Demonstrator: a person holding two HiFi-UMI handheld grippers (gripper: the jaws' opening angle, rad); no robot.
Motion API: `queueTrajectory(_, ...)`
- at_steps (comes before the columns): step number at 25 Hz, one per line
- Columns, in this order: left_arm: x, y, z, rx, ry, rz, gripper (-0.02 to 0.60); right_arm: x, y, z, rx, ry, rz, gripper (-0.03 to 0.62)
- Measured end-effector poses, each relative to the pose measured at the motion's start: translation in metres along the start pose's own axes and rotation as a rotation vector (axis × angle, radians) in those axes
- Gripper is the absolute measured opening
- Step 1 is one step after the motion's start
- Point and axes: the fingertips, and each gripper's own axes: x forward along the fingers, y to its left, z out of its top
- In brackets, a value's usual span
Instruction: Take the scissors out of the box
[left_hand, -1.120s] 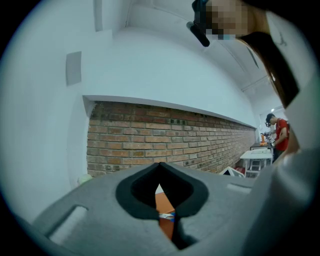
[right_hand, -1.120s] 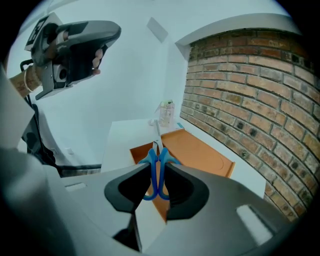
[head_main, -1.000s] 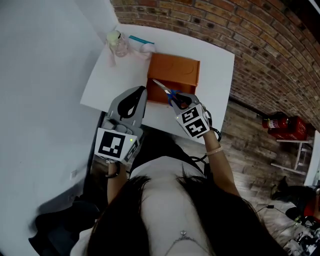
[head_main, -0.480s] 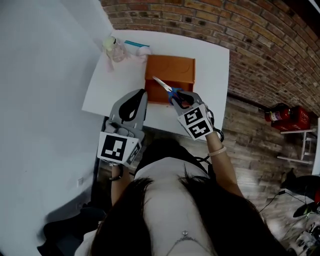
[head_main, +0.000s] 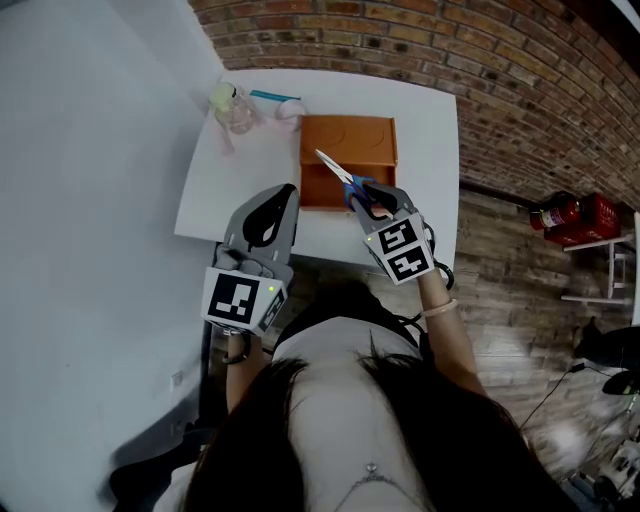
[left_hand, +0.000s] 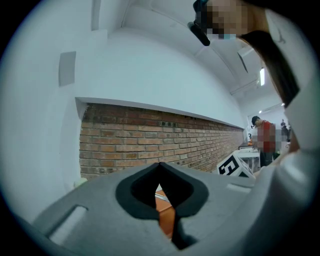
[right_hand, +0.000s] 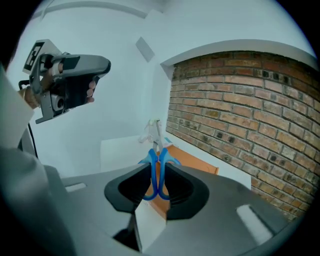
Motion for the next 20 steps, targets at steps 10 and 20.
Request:
queueTrajectory(10,-0.024,0.006,0.003,0.0,-0.021,-0.057,0.0,-0.017,0.026,0.02,0.005,-0.044,-0.064,0.098)
queueTrajectory(20,-0.043,0.007,-0.002,-0.013,-0.028,-0.117,0.0,-0.044,0.037,0.04,0.033,-0.112,-0.155,0.098)
